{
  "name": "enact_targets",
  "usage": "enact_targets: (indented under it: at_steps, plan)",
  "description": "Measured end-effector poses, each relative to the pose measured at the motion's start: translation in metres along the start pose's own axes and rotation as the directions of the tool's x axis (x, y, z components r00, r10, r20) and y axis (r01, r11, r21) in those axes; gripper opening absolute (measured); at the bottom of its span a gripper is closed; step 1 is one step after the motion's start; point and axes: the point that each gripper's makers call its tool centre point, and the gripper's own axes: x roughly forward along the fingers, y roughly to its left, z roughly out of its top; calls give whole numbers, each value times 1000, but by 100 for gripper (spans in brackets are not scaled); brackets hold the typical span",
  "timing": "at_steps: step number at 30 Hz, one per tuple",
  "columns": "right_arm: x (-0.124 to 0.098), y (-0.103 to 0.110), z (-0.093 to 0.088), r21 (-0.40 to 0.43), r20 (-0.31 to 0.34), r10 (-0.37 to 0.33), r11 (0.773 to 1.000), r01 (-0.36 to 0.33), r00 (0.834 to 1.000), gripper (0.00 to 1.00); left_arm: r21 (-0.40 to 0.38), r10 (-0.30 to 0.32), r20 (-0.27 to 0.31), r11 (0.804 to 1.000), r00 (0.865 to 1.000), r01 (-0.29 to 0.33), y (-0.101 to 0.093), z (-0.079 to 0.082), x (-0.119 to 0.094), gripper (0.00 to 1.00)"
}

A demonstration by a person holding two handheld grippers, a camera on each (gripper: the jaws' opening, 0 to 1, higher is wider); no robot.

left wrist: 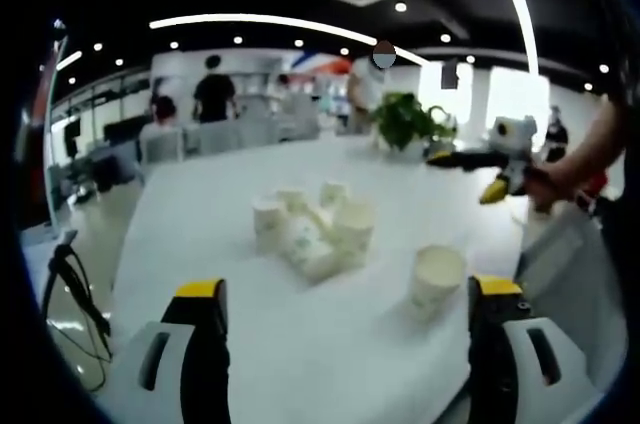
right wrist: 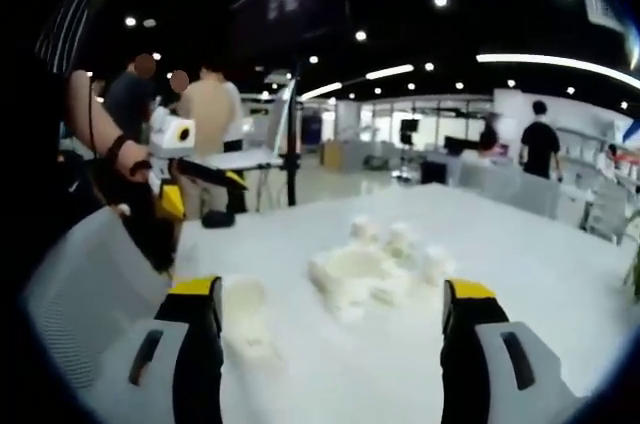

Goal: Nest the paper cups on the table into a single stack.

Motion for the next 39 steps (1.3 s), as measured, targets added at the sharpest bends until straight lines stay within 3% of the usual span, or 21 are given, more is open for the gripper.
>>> enact_targets:
  at_steps: [9,17,19,23,31,39]
  plan:
    - [-22,-15,-10,-2,-27,-39,999,39,999,88,-2,1,-6,1000,1000,-1,-1,-4,0,100]
    - [-38,-17,-29,12,-72,-55,998,56,996,89,-8,4,-5,1000,1000,-4,1,-5,-1,100]
    - [-43,-22,-39,8,-113,-80,997,81,990,89,-5,4,-6,1000,1000,-4,1,-6,-1,100]
    - [-49,-25,-47,25,-114,-96,995,99,989,89,-1,7,-6,1000,1000,-7,2,-7,-1,100]
    - [-48,-25,-53,33,-135,-107,993,112,985,91,-3,4,-13,1000,1000,-4,0,-8,-1,100]
    - [-46,-24,-48,35,-121,-107,993,112,987,90,1,2,-14,1000,1000,-2,2,-7,0,100]
